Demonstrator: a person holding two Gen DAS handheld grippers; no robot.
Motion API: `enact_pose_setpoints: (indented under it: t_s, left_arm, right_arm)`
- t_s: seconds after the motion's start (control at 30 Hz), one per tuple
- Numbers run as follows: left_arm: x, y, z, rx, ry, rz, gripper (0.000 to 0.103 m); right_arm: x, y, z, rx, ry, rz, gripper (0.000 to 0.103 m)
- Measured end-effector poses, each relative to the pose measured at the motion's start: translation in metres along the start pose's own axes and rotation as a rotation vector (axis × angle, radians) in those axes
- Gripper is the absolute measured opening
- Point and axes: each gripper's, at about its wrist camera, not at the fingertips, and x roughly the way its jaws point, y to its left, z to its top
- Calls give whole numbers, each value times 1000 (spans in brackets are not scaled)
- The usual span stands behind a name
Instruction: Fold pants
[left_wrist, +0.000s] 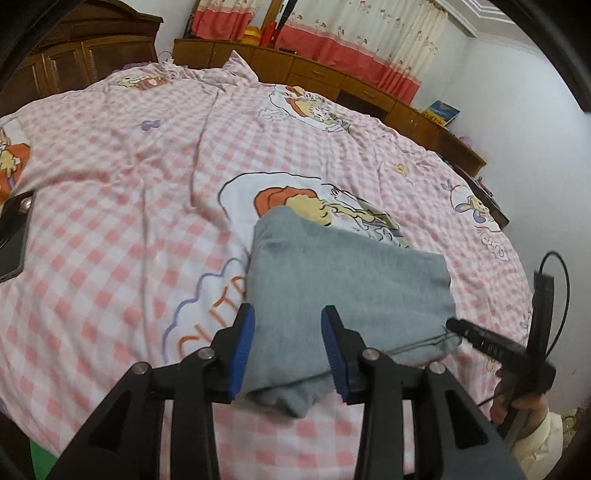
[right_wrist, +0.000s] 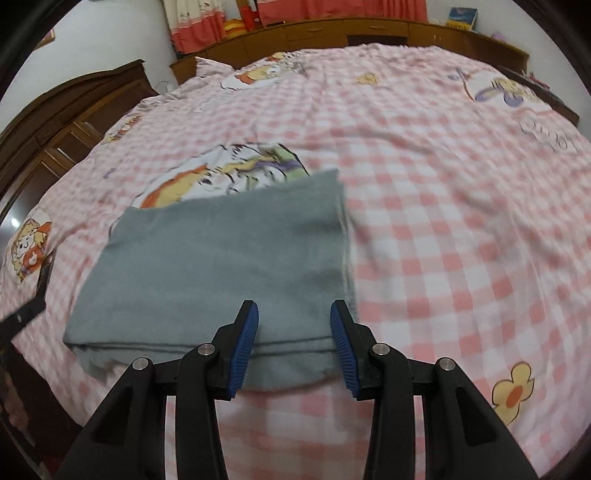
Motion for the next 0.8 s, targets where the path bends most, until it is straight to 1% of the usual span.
enact_pose_setpoints:
  t_s: [0.07,0.23,0.33,0.4,0.47,0.57,0.7,0.8]
  left_arm:
    - [11,-2,1,-1,20,4,39]
    - [34,7,-9,-24,81,58,39]
    - [35,17,-12,-57,85,68,39]
    - [32,21,-11,-70,78,64,43]
    - [30,22,-8,-73,70,66,54]
    - [27,21,-4,-60,52,65,62]
    - [36,26,-2,-83,63,85,64]
    - [45,31,-4,-117,80,70,65]
  right_arm:
    - [6,-3,-7,-14,23,-40,42]
    - [6,-15,-21,17,51,-17,48]
    - [0,-18,-26,24,52,-18,48]
    - [-8,-18,-28,23,35,-28,48]
    - [-19,-18,-28,23,9,-29,48]
    - [-30,-16,-27,15,-19,-40,48]
    - [-39,-14,-23,16,-40,-44,48]
    - [-46,-10,-19,18,-64,-32,48]
